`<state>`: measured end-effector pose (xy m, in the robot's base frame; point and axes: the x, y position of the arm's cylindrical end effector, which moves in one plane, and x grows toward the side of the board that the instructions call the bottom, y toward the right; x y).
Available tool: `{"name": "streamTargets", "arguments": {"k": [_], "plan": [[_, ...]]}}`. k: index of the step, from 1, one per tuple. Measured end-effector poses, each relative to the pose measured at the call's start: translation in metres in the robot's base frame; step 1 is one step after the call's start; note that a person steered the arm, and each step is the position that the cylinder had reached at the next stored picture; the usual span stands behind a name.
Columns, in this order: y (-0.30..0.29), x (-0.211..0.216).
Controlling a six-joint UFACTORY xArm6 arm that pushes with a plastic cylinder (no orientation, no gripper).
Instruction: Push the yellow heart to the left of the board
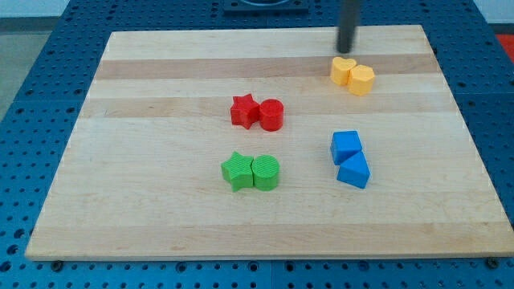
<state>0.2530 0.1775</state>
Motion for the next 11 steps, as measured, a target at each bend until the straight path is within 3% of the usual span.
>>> {"name": "streamTargets", "arguments": {"k": [1,3,4,5,8,10,11], "plan": [[0.055,0.013],[0.04,0.097],[0.04,0.112],[0.031,0.103],[-0.099,0.052],[-0.177,0.043],[-0.102,0.043]]}}
